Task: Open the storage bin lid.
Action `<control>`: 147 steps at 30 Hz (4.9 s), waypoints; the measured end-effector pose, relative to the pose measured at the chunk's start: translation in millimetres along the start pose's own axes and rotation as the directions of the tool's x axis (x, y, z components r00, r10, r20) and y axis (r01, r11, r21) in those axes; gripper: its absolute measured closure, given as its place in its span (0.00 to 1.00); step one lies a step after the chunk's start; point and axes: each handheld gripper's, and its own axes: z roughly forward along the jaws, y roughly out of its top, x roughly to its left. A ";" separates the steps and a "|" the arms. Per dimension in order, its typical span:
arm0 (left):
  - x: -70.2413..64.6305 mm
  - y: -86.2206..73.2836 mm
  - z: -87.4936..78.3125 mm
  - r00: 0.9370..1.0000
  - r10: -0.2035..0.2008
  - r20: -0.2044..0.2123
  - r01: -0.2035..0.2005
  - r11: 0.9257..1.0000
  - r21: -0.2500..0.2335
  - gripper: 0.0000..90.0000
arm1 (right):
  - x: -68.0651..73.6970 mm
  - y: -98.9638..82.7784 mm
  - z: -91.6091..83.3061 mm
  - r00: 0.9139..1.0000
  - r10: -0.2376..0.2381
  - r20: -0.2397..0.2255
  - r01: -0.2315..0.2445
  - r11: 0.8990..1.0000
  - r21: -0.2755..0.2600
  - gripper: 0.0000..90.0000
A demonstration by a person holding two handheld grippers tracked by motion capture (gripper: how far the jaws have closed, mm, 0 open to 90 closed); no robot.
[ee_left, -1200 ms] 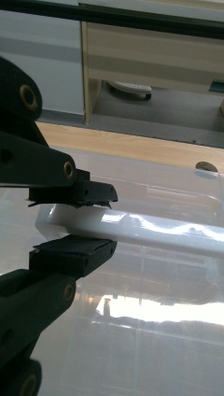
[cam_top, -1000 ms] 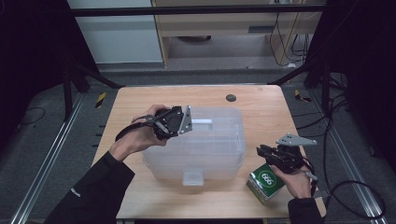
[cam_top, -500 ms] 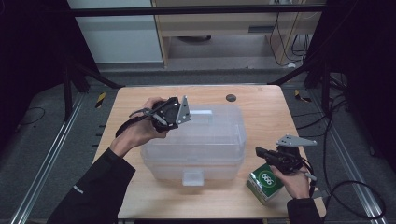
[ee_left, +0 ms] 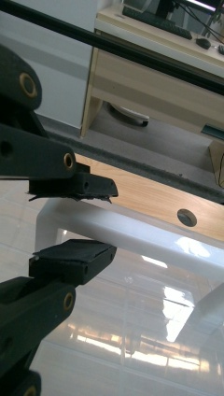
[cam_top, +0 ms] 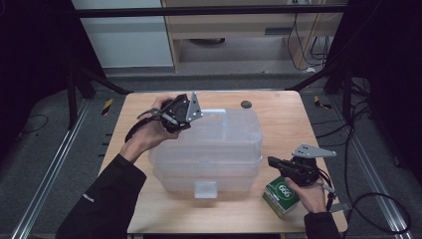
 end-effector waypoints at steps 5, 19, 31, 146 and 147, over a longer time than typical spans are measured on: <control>4.2 -0.6 2.1 1.000 -0.010 0.001 0.010 1.000 -0.002 0.75 | 5.9 3.2 4.4 1.000 -0.007 -0.029 0.006 1.000 -0.013 1.00; 5.6 -4.3 2.5 0.999 -0.032 0.014 0.032 0.999 -0.026 0.73 | 11.2 6.1 10.8 0.998 0.001 -0.071 -0.004 0.999 -0.039 1.00; 10.3 -30.1 -23.9 0.991 -0.112 0.076 0.122 0.982 -0.144 0.57 | 11.3 5.9 11.6 0.997 0.004 -0.074 -0.007 0.999 -0.034 1.00; -72.7 -189.6 -38.5 0.847 -0.499 0.183 0.532 0.795 -0.293 0.97 | 5.3 32.5 7.0 0.995 0.016 -0.101 -0.026 0.995 -0.098 1.00; -73.0 -190.4 -38.1 0.848 -0.501 0.175 0.530 0.798 -0.287 0.96 | 5.7 32.5 7.0 0.995 0.017 -0.102 -0.027 0.995 -0.096 1.00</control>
